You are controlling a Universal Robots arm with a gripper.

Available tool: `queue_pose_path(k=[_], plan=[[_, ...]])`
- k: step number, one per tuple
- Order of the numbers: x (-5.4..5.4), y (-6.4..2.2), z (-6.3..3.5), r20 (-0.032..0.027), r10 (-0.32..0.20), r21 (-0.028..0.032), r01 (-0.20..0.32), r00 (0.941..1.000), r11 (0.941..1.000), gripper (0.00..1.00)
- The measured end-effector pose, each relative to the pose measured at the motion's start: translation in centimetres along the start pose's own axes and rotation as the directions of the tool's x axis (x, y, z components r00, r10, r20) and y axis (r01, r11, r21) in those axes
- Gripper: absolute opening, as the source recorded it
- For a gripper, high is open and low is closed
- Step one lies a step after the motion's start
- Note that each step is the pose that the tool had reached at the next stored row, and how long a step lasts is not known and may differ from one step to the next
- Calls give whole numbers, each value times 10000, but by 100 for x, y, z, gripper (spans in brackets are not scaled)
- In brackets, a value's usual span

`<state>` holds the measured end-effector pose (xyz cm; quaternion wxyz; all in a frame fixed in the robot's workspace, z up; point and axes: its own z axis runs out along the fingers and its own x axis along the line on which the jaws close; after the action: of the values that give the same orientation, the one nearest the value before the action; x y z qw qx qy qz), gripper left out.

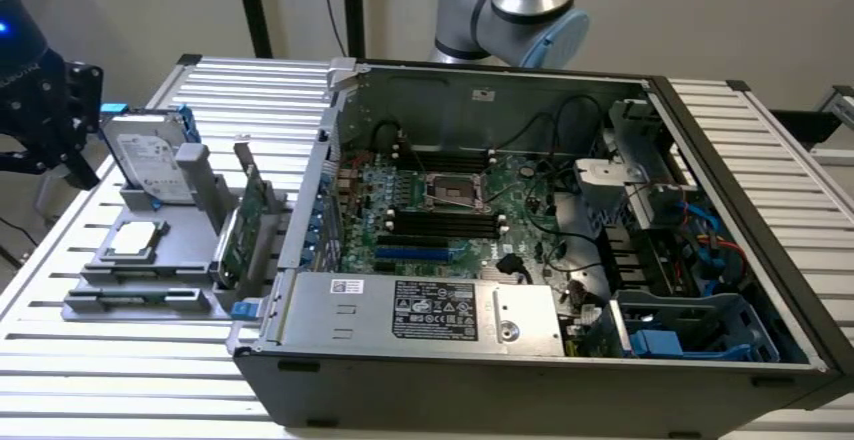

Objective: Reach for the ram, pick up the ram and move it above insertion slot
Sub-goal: 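Pick up the ram and move it above insertion slot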

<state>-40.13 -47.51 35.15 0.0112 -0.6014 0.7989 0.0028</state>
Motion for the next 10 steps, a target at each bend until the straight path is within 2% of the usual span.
queue_pose_path(k=[5,10], plan=[[0,0,7,10,-915,-15,915,9958,9958,11],[1,0,15,21,-1816,-32,1816,9834,9834,11]])
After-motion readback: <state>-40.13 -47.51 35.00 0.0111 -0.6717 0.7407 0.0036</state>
